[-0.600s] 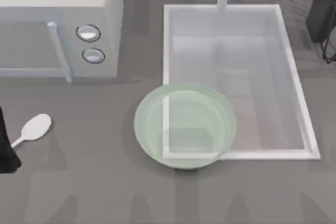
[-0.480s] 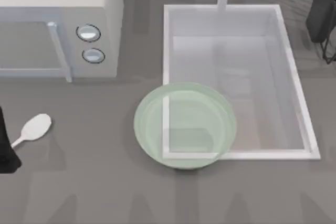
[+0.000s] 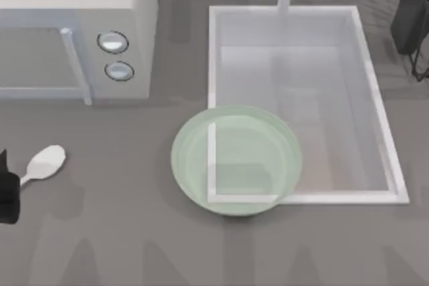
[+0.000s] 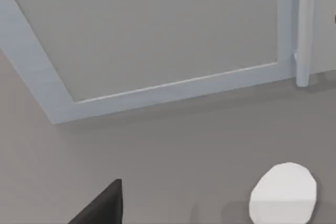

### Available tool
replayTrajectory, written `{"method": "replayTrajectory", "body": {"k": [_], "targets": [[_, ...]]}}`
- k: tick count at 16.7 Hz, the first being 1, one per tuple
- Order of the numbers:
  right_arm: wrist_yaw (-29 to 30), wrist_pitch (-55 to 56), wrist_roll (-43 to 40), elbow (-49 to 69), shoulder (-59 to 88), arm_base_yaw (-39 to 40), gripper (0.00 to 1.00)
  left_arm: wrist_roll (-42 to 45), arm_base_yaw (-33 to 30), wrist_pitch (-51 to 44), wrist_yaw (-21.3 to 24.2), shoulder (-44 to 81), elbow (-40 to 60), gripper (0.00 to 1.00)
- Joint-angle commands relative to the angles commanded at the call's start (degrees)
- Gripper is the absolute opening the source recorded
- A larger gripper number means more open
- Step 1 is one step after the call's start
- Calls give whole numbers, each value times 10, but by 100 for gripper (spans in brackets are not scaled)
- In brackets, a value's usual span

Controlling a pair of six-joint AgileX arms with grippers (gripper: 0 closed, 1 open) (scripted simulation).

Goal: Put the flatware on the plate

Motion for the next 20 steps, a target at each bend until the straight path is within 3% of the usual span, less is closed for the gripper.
{"method": "replayTrajectory", "body": {"k": [11,15,20], "targets": [[0,0,0,0,0,0,100,277,49,-347,-4,613,379,100],[0,0,0,0,0,0,100,328,59,-413,-3,708,458,100],[0,0,0,0,0,0,100,337,61,-426,-2,722,472,100]]}}
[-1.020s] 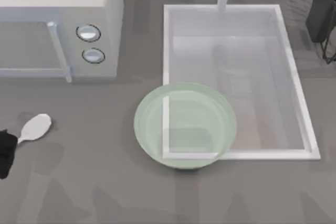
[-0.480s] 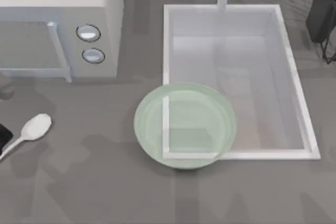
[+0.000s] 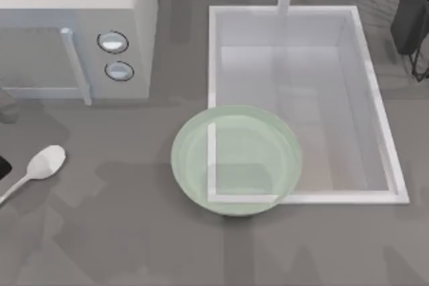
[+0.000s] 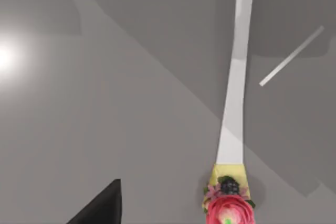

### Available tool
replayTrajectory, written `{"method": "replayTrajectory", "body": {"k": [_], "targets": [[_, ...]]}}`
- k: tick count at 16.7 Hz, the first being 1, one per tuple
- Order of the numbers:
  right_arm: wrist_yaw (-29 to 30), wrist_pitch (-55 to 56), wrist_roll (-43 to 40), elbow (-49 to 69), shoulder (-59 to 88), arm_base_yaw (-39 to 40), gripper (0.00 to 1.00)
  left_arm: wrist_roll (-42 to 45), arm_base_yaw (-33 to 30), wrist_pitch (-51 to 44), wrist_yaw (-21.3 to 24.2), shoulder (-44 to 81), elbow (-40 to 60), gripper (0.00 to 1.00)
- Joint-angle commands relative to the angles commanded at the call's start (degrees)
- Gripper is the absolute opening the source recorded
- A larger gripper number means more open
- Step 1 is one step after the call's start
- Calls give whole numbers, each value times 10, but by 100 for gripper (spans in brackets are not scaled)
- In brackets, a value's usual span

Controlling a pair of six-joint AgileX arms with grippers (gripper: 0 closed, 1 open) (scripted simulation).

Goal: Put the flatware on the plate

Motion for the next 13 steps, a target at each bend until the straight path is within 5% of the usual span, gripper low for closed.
{"method": "replayTrajectory", "body": {"k": [4,13], "targets": [[0,0,0,0,0,0,100,-1,-2,24,0,10,-15,100],[0,0,0,0,0,0,100,4,2,235,0,107,-127,100]]}}
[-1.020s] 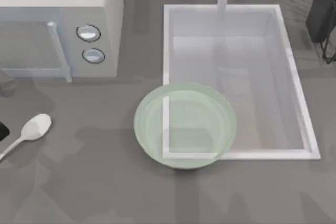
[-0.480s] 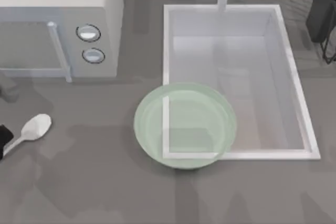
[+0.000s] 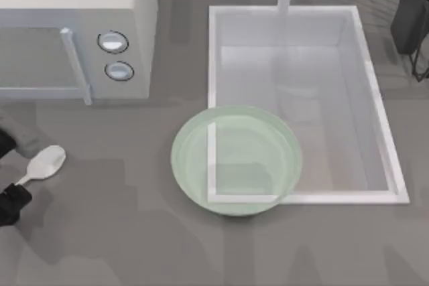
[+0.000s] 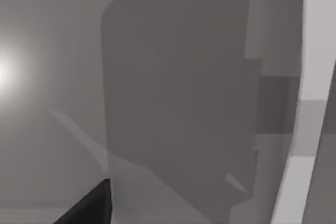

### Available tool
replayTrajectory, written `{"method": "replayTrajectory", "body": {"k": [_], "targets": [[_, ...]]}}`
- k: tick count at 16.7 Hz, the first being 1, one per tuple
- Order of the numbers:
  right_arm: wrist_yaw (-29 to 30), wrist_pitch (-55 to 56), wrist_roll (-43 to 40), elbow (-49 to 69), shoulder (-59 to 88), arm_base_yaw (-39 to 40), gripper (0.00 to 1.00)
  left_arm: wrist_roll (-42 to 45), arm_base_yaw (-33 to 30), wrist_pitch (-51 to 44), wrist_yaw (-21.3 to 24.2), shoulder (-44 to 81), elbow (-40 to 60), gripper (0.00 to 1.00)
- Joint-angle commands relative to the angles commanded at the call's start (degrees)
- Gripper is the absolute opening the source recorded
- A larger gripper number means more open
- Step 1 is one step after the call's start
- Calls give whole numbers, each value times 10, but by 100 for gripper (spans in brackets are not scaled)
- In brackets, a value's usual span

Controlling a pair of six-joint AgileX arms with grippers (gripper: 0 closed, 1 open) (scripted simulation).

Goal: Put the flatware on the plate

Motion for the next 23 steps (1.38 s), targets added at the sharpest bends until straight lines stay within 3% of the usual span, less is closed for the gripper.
{"method": "replayTrajectory", "body": {"k": [4,17,23], "targets": [[0,0,0,0,0,0,100,0,0,3,0,1,-2,100],[0,0,0,0,0,0,100,0,0,3,0,1,-2,2],[0,0,0,0,0,0,100,0,0,3,0,1,-2,0]]}}
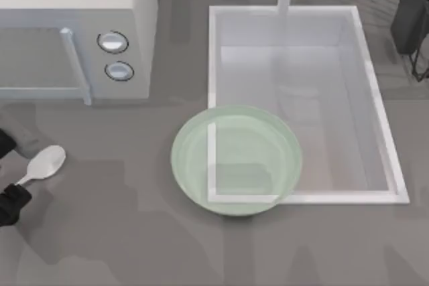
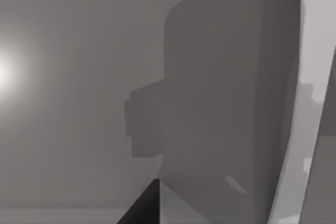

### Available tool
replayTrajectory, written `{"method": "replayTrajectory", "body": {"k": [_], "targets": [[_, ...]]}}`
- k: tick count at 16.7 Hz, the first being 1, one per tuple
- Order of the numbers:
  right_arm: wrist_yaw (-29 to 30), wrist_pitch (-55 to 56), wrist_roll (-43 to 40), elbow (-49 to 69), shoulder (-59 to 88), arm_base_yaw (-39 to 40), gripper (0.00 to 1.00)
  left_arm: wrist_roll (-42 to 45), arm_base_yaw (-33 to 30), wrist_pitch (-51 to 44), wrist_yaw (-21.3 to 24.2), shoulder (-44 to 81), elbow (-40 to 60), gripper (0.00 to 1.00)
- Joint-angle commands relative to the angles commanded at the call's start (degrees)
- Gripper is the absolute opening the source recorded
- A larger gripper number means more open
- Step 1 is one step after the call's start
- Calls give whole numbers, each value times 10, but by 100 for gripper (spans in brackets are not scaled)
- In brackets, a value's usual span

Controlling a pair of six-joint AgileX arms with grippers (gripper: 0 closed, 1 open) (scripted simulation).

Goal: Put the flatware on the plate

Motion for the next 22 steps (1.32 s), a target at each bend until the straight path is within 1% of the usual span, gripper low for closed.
{"method": "replayTrajectory", "body": {"k": [2,3,6,8,12,14,20,22], "targets": [[0,0,0,0,0,0,100,0,0,0,0,0,0,0],[0,0,0,0,0,0,100,-4,0,-37,12,-36,15,0],[0,0,0,0,0,0,100,-5,1,-61,12,-42,33,0],[0,0,0,0,0,0,100,-4,0,-107,12,-57,61,0],[0,0,0,0,0,0,100,-5,-1,-230,12,-99,127,0],[0,0,0,0,0,0,100,-7,-2,-264,12,-118,153,0],[0,0,0,0,0,0,100,-7,-1,-272,11,-124,160,0],[0,0,0,0,0,0,100,-23,-5,-274,13,-121,161,0]]}}
